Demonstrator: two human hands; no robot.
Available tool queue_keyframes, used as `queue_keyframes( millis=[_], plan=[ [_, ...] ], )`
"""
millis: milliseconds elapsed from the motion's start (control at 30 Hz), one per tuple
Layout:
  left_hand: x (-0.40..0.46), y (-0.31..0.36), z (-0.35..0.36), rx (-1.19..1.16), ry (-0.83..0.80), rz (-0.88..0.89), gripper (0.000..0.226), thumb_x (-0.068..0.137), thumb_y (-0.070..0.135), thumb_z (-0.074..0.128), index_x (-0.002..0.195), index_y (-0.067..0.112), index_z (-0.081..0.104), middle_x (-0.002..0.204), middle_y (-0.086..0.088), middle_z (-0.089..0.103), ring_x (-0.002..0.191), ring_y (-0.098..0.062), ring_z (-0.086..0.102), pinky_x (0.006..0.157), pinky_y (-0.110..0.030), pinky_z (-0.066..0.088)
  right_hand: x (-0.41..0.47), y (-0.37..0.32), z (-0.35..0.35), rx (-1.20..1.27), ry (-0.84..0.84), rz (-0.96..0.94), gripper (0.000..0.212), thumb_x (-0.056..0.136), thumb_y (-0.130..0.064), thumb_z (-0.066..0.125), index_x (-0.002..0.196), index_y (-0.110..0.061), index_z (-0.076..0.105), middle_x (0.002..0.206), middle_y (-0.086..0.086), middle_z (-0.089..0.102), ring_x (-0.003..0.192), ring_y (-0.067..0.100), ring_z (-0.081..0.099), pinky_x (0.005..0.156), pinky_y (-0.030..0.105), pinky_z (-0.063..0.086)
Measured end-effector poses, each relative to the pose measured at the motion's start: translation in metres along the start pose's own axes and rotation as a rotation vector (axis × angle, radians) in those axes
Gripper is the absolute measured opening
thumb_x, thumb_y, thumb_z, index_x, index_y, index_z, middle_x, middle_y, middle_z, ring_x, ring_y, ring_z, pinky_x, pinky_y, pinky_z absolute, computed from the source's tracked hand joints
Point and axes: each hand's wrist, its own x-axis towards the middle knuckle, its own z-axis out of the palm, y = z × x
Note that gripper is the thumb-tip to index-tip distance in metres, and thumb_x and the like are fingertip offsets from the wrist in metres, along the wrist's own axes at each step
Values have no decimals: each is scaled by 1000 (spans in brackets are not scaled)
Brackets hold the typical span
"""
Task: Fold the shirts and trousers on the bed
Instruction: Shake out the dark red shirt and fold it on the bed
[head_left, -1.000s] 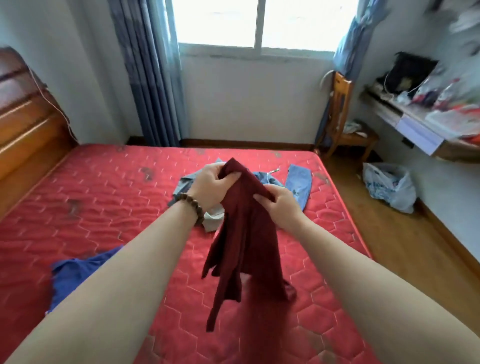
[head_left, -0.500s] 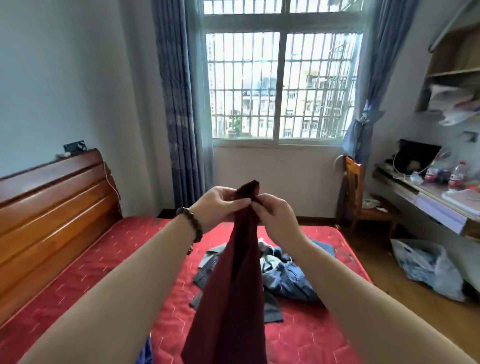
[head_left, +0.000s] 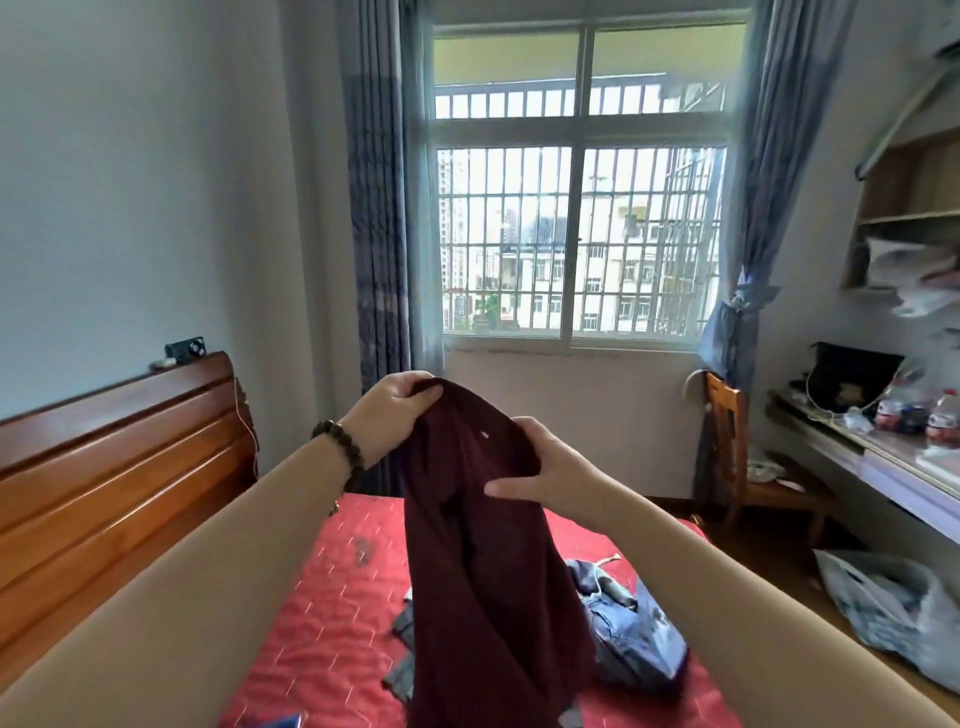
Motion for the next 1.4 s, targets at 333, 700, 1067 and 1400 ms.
queue_keyframes(
  millis=[333, 700, 1067, 1400],
  plan=[
    [0, 34, -29, 98, 69, 91, 16, 96, 14, 55, 92, 7, 69, 84, -3, 68, 77, -10, 62, 78, -24, 51, 13, -26, -17, -5, 52, -74, 12, 97, -20, 55, 97, -19, 67, 84, -8, 69, 74, 4, 62, 74, 26, 52],
    [-3, 66, -68, 134, 95, 52, 15, 91, 19, 63, 96, 8, 73, 92, -10, 74, 80, -18, 68, 71, -25, 57, 29, -62, -48, 178, -49, -106, 14, 92, -1, 57, 101, 6, 65, 92, 12, 67, 86, 22, 62, 81, 29, 52],
    [-17, 64, -99, 98, -233, -213, 22, 75, 26, 80, 89, 10, 75, 94, -12, 72, 81, -18, 69, 79, -30, 58, 37, -90, -33, 200, 29, -158, 13, 90, -12, 64, 96, -2, 69, 83, 9, 71, 73, 19, 67, 67, 26, 56],
    [-30, 42, -106, -255, -155, -185, 50, 77, 17, 73, 120, -4, 60, 112, -20, 65, 93, -23, 66, 90, -37, 55, 35, -87, -21, 357, 120, -83, 5, 89, -9, 64, 87, -6, 66, 84, 14, 70, 71, 21, 67, 69, 32, 57]
  ],
)
